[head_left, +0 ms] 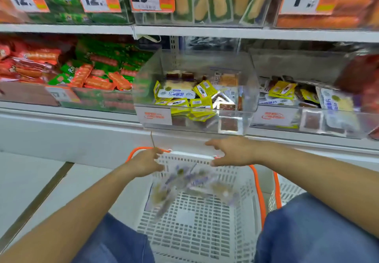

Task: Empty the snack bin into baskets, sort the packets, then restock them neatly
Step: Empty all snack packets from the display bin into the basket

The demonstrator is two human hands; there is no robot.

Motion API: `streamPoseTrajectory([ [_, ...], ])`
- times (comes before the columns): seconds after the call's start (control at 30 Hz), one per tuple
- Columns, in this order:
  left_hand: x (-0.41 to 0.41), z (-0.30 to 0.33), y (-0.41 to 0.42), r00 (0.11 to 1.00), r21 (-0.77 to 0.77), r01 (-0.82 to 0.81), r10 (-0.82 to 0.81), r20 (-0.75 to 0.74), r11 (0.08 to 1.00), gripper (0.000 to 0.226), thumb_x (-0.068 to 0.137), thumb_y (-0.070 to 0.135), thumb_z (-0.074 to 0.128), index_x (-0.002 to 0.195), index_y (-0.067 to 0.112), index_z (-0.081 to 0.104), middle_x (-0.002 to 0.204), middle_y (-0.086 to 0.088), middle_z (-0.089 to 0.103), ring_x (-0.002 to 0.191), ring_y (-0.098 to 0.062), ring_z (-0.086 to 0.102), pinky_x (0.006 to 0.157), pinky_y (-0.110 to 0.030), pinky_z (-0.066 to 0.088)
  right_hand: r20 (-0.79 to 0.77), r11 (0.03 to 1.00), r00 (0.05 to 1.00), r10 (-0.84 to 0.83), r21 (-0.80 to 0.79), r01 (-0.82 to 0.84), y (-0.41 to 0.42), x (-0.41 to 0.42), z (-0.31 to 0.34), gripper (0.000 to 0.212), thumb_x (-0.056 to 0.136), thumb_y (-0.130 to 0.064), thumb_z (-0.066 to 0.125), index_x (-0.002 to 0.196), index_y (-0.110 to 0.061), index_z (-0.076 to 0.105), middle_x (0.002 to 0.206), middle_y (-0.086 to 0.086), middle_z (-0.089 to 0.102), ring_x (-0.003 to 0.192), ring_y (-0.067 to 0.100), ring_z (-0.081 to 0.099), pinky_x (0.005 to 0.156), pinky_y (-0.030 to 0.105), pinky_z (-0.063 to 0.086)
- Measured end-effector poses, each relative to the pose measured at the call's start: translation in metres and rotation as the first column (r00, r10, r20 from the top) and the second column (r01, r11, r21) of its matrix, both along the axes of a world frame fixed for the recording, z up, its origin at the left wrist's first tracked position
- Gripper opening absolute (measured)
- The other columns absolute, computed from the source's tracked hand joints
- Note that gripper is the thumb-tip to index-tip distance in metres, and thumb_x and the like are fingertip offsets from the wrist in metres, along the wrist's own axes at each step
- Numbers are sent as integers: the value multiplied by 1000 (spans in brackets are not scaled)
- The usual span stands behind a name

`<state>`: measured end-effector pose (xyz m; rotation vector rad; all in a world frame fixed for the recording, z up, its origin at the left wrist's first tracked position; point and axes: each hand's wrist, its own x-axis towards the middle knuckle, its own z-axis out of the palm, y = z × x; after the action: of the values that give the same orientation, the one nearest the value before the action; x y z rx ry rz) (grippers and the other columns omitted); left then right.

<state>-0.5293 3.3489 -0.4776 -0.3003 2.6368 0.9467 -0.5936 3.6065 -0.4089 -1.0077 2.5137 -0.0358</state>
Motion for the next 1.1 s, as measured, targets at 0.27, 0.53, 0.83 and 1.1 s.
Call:
streamPoseTrajectory([
  [0.27,-49,112,20,844,108,-79,125,-522,991,13,86,14,61,92,22,69,83,-3,72,76,-19,68,69,-27,52,-239,808,893,-381,-555,196,-1,-45,71,22,91,-29,54,109,-28,67,89,-7,67,88,16,62,76,29,47],
  [0.53,-143,113,12,957,-207,-78,14,-290,975,62,83,40,68,136,15,45,134,-5,54,116,-24,55,90,-30,43,-154,920,932,-330,-273,281,-20,-113,53,62,86,-45,65,135,-15,43,132,9,55,120,27,50,88,31,41],
  [0.83,-174,92,31,954,-424,247,-142,264,871,125,61,86,54,153,26,-6,159,-13,-12,147,-32,10,117,-43,20,-80,916,931,-355,169,364,-42,-146,22,113,68,-75,62,152,-21,7,155,7,29,140,32,30,110,48,32],
  [1.1,-168,102,28,932,-641,350,-325,162,683,85,69,76,60,137,28,44,133,-7,40,114,-27,50,91,-32,43,-276,990,955,-114,53,133,-59,-134,17,80,80,-63,60,144,-24,30,134,12,43,123,32,44,98,40,41],
])
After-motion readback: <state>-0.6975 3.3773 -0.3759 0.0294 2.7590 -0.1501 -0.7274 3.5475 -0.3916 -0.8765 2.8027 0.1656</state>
